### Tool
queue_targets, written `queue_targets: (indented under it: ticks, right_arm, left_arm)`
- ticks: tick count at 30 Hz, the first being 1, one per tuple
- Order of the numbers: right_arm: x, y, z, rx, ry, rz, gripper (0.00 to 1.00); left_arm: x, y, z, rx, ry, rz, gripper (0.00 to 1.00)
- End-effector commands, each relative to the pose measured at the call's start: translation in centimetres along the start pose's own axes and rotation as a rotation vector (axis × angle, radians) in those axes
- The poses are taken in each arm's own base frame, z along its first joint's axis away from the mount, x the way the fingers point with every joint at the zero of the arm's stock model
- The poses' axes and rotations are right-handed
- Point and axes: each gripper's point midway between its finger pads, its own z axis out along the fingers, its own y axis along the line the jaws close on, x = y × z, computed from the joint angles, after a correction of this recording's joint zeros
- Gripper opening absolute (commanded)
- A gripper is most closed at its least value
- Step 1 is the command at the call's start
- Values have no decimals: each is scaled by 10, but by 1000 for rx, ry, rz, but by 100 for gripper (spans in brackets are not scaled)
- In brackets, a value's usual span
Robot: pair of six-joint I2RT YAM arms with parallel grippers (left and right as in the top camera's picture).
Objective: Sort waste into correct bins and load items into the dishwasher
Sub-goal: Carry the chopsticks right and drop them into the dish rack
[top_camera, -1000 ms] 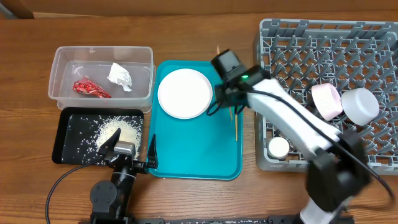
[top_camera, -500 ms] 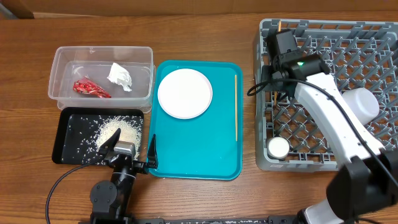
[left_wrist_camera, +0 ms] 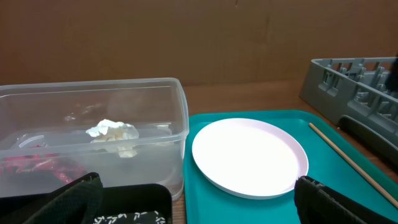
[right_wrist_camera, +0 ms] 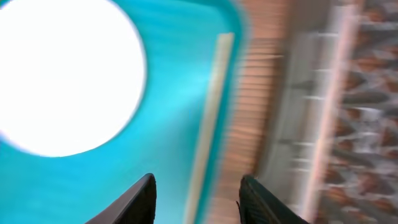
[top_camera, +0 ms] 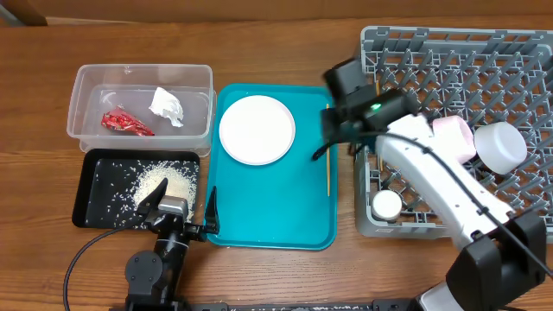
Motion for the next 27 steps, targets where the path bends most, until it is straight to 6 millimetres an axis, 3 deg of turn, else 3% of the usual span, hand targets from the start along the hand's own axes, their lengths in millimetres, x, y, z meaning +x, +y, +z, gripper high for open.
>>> queue_targets:
  ticks: [1, 7, 11, 20, 25, 27]
  right_arm:
    - [4, 21, 9, -29, 8, 48, 47]
    - [24, 15, 68, 75, 73, 90, 45]
    - [29, 9, 97, 118, 98, 91, 44]
    - [53, -5, 143, 194, 189, 80, 41]
    - [68, 10, 149, 118, 256, 81, 8]
    - [67, 14, 145, 114, 258, 71, 4]
  left_arm:
    - [2, 1, 0, -4, -4, -6, 100]
    - [2, 1, 0, -4, -4, -6, 100]
    - [2, 1, 0, -4, -4, -6, 100]
    - [2, 1, 0, -4, -4, -6, 100]
    - [2, 1, 0, -4, -4, -6, 100]
    - [2, 1, 0, -4, -4, -6, 100]
